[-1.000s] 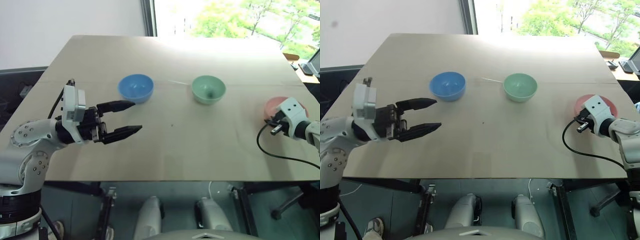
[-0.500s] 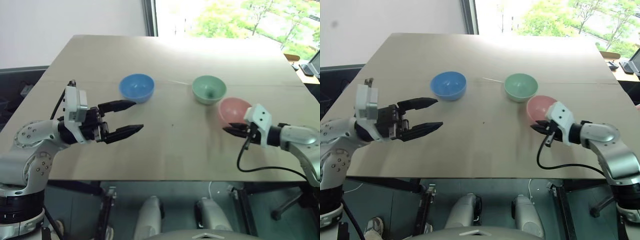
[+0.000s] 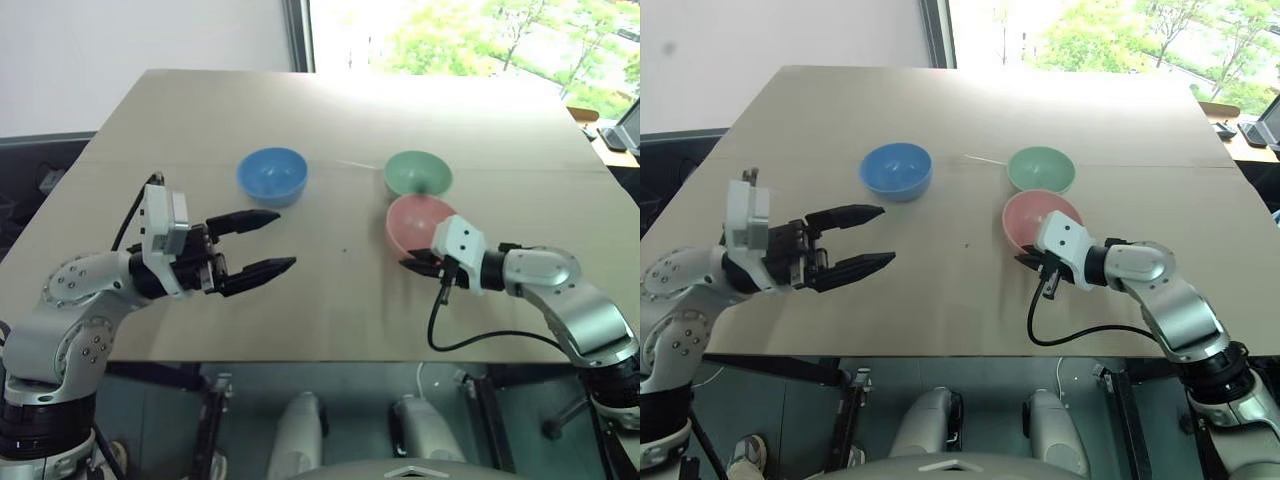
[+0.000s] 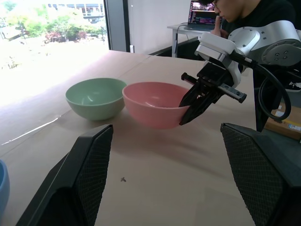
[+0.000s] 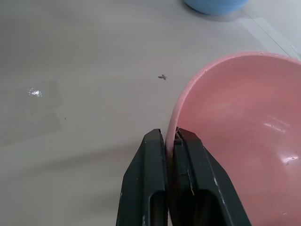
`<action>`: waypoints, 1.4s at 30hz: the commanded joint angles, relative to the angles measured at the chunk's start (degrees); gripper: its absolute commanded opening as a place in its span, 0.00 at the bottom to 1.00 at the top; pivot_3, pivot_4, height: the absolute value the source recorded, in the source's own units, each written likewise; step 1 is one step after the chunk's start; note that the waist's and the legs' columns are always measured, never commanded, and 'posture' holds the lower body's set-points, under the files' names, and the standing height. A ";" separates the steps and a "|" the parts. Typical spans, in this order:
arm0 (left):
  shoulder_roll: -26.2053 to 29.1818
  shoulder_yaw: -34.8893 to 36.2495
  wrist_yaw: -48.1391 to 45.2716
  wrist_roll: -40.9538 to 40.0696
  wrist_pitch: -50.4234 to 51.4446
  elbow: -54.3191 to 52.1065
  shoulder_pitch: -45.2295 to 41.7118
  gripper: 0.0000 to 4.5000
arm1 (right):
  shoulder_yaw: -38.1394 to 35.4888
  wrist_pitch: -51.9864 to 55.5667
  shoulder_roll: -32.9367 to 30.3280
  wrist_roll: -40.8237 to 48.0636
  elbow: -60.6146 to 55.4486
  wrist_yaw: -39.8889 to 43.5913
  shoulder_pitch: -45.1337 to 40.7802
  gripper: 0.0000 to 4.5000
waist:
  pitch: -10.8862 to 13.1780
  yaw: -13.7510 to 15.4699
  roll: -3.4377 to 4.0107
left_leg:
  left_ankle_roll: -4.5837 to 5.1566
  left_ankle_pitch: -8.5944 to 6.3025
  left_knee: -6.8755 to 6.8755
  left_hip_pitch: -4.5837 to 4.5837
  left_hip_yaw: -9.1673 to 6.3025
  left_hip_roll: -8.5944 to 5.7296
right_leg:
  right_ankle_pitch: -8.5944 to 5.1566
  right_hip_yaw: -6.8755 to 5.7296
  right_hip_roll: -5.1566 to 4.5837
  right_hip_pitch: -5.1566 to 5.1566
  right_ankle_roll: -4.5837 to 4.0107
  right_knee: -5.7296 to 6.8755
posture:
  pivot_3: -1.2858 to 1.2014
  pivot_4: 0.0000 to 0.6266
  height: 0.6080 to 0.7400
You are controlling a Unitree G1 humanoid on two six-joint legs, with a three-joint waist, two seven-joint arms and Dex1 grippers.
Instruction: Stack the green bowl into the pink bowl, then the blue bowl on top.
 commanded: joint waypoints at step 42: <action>-1.30 8.61 3.10 -1.37 -1.18 -3.98 11.16 0.86 | 0.06 0.64 10.68 1.28 -0.34 1.39 -10.48 0.99 | 0.02 -0.06 -0.05 | -0.01 0.00 -0.04 -0.01 0.05 0.05 | 0.00 0.00 -0.01 -0.10 -0.02 0.03 | 0.52 0.24 1.00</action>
